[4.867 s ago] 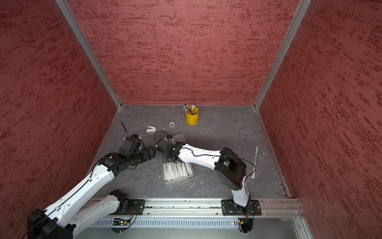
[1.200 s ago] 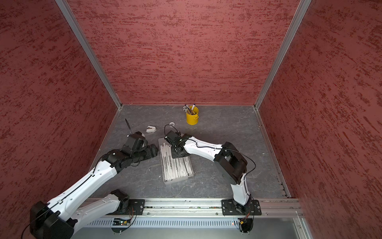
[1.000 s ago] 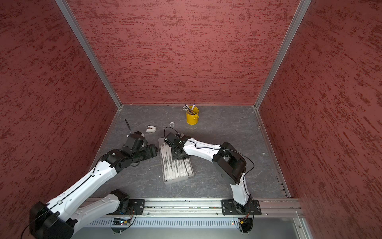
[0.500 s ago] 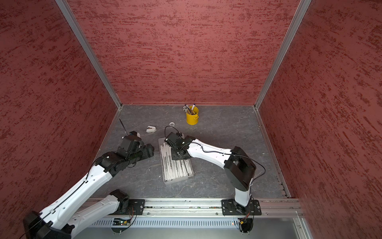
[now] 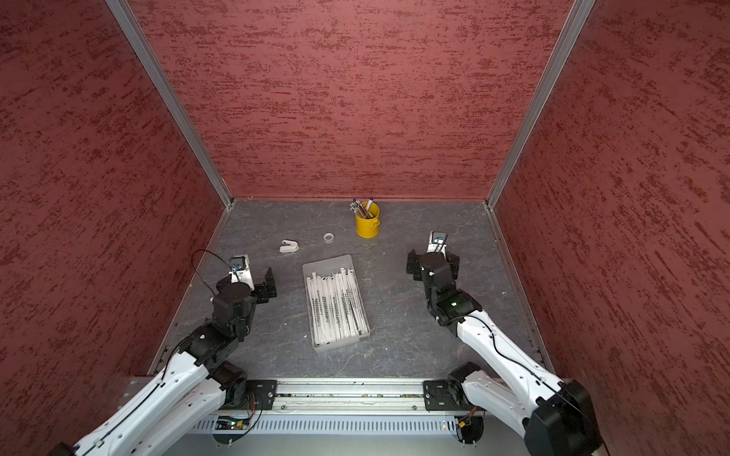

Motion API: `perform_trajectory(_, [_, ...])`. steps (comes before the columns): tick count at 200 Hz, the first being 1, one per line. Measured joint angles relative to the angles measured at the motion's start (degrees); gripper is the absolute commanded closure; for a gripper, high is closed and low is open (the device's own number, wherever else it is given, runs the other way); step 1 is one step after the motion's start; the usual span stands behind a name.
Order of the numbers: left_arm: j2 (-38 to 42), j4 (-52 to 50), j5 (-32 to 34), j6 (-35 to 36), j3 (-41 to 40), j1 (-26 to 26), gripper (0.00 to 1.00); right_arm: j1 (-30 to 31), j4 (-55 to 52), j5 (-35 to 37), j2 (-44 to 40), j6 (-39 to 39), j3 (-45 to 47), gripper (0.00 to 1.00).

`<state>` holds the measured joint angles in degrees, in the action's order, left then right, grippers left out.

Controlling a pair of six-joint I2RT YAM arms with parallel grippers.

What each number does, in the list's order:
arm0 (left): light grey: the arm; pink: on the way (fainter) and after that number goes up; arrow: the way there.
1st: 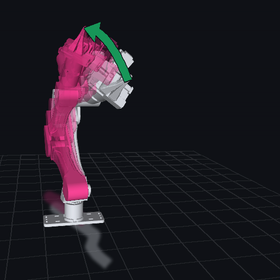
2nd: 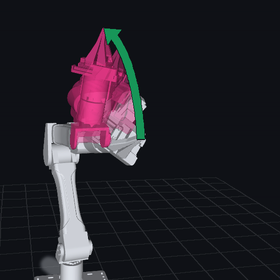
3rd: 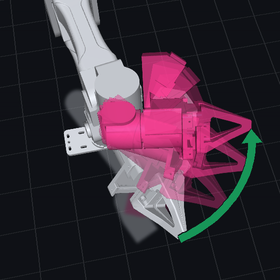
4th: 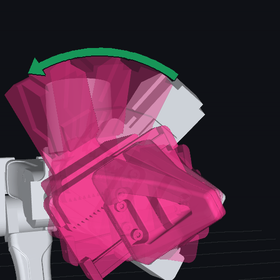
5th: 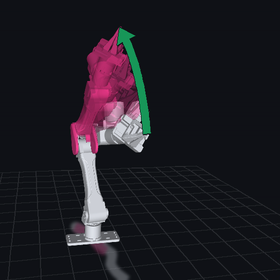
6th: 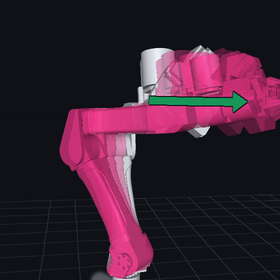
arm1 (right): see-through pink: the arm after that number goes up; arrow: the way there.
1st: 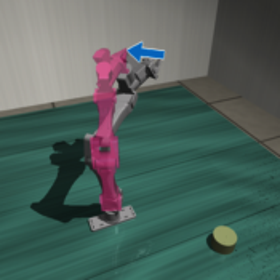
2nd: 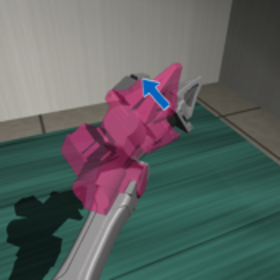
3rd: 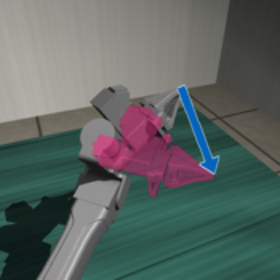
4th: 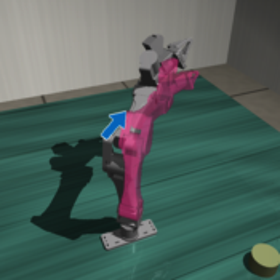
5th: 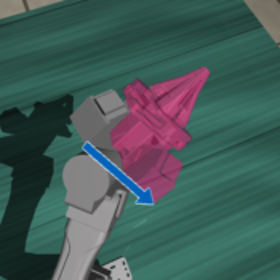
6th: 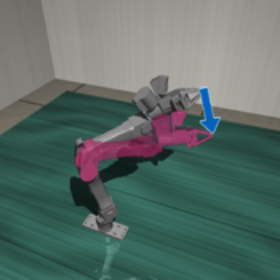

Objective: Put the straws into the storage box
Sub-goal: Reset both arms

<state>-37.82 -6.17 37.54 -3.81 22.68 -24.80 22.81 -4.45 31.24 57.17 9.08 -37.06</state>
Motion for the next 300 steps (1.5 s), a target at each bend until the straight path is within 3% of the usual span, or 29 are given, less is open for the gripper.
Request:
perform_trajectory(27, [-7.5, 11.2, 1.3, 1.9, -3.7, 6.6, 0.02, -10.0, 7.0, 1.3, 2.2, -2.4, 4.0, 0.02])
perform_trajectory(72, [-13.7, 20.7, -2.1, 2.4, -5.8, 13.1, 0.02, -12.7, 17.1, 0.1, 10.5, -4.7, 8.7, 0.02])
perform_trajectory(148, [-22.4, 38.4, -19.0, 2.8, -8.5, 19.8, 0.02, -15.4, 31.1, -3.4, 18.9, -4.8, 10.0, 0.02])
perform_trajectory(192, [-39.2, 53.4, -30.0, 3.5, -7.8, 24.8, 0.00, -17.6, 40.5, -8.0, 22.5, -5.5, 12.6, 0.01])
perform_trajectory(239, [-49.7, 57.8, -38.3, 3.9, -4.3, 26.7, 0.00, -19.7, 51.7, -16.9, 31.0, -7.2, 15.7, 0.01])
perform_trajectory(300, [-50.0, 58.7, -39.0, 2.3, -3.1, 28.2, 0.00, -19.8, 55.7, -19.3, 31.6, -7.6, 16.0, 0.01])
